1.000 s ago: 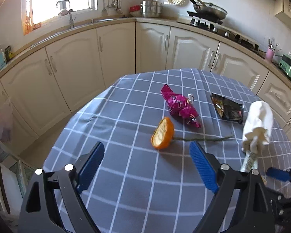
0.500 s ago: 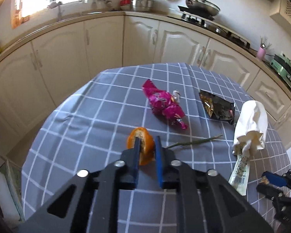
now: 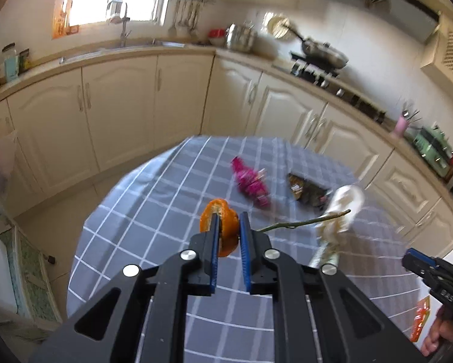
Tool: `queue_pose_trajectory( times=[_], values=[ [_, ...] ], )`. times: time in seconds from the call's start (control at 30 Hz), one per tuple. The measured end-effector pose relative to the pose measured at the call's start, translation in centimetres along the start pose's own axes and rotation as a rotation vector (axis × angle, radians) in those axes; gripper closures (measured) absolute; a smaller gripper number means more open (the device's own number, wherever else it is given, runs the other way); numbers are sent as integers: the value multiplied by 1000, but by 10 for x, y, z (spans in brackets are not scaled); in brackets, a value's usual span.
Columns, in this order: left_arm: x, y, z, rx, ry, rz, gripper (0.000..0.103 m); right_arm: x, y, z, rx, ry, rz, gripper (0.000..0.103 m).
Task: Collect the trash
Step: 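Carry the orange peel and walnut to the blue bin and open both grippers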
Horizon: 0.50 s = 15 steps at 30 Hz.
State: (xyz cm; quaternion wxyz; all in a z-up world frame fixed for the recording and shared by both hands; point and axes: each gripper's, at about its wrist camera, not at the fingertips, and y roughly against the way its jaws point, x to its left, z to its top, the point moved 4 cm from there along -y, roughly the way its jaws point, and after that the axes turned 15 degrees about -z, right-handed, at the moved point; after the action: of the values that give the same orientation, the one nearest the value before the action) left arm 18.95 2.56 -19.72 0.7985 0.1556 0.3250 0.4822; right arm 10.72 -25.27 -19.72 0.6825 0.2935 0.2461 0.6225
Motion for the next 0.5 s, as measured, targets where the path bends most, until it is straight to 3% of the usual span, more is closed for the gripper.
queue_pose_trajectory(
  times=[0.2, 0.5],
  values=[
    [-74, 6, 6, -5, -74, -118, 91, -58, 34, 6, -74, -98, -52, 76],
    [-226, -52, -13, 94, -226, -318, 91, -199, 71, -38, -90, -354, -212, 76]
  ],
)
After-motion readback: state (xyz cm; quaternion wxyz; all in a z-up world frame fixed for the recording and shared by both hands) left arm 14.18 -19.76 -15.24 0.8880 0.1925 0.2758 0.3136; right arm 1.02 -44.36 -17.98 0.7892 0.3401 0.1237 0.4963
